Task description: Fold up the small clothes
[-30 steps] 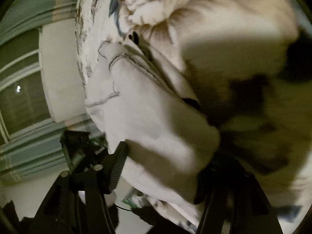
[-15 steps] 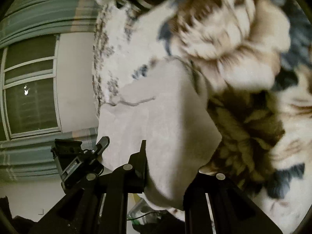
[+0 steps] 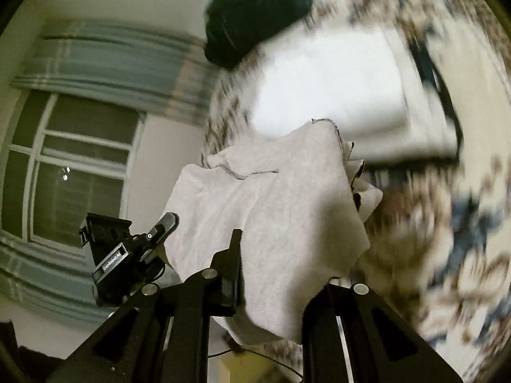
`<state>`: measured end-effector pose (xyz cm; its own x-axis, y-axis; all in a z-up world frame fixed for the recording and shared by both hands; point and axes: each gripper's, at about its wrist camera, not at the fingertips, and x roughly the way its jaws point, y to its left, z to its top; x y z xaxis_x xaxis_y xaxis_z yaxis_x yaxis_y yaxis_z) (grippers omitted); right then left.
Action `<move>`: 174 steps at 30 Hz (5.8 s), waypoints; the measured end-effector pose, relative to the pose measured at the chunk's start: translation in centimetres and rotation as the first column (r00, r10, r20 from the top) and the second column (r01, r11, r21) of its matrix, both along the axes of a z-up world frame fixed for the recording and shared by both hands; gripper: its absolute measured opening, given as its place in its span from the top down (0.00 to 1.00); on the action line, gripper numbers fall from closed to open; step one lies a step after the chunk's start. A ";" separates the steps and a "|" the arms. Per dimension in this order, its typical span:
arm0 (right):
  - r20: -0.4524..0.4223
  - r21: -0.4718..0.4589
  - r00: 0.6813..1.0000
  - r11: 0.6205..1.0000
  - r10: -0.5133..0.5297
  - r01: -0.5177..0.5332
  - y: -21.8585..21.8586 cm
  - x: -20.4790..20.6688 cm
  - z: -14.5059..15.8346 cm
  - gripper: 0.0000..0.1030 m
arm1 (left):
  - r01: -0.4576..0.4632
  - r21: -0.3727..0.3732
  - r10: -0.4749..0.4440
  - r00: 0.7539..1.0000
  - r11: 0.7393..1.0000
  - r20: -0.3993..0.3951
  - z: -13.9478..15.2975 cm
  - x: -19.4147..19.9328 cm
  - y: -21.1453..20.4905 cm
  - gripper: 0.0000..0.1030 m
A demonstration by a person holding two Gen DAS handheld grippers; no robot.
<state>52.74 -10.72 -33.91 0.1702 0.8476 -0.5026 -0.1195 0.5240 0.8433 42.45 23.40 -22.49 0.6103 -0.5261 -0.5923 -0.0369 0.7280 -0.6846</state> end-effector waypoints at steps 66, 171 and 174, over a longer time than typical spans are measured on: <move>0.625 -0.640 0.768 0.472 -0.138 0.606 0.0 -25.9 33.0 0.00 | -0.101 0.706 0.030 0.993 0.701 0.113 20.8 -14.3 -12.5 0.06; 0.647 -0.607 0.759 0.554 -0.071 0.569 2.7 -34.4 40.6 0.00 | -0.194 0.683 0.080 0.977 0.704 0.196 26.3 -22.2 -11.6 0.00; 0.648 -0.606 0.758 0.554 -0.073 0.571 2.8 -34.7 40.5 0.00 | -0.195 0.683 0.082 0.977 0.704 0.195 26.3 -22.2 -11.6 0.00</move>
